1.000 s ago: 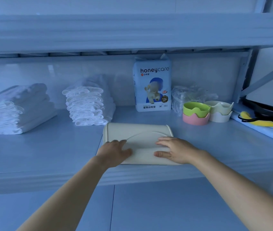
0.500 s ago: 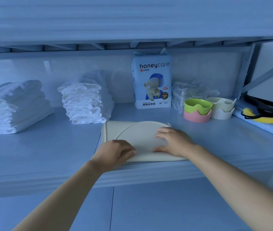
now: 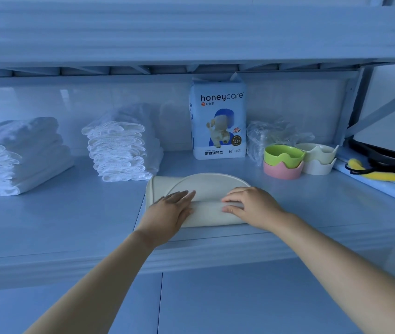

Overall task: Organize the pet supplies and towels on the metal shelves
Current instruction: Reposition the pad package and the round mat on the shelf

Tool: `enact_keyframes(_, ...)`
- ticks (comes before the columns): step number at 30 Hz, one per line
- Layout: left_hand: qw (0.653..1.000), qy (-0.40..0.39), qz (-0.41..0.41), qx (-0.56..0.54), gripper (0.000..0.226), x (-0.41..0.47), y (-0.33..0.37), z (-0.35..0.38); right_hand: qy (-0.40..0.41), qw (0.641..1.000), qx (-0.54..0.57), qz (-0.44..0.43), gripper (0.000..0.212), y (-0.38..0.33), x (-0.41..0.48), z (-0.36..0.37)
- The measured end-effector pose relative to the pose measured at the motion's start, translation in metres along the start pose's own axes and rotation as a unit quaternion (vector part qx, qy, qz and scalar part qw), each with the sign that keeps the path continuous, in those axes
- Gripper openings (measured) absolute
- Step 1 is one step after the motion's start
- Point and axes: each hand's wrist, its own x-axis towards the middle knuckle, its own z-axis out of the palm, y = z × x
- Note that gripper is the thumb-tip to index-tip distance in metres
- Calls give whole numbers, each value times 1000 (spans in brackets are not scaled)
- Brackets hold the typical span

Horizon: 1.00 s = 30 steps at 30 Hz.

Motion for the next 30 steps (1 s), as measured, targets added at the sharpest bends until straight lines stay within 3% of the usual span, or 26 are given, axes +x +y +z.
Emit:
enact_keyframes(3,997,11,31,-70,58,-2,-6,7,-7,1000,2,15,35,2,5,7)
enact_keyframes(7,993,-72,46,-81,69,-2,-14,2,-28,1000,1,6,31,4,10,14)
enact_keyframes(10,992,-112,41,-45,56,2,-15,-4,-41,999,17,-4,38,7,8,12)
enact_keyframes(14,994,-94,46,-11,47,1,-14,-3,-94,995,0,-22,62,12,-1,9)
enact_keyframes(17,996,-53,69,32,51,2,-8,-6,-56,997,-19,-42,54,6,-5,5)
enact_keyframes(22,994,-34,67,84,34,0,-3,-15,-7,994,-107,-35,45,-5,-11,-4)
enact_keyframes(25,994,-10,67,89,65,-8,-4,-19,46,994,-94,3,38,-15,-20,-9)
enact_keyframes(27,994,18,67,84,71,-17,0,-26,85,993,-85,9,24,-22,-26,-15)
enact_keyframes(30,994,26,54,92,53,-30,10,-39,114,991,-64,8,12,-31,-37,-24)
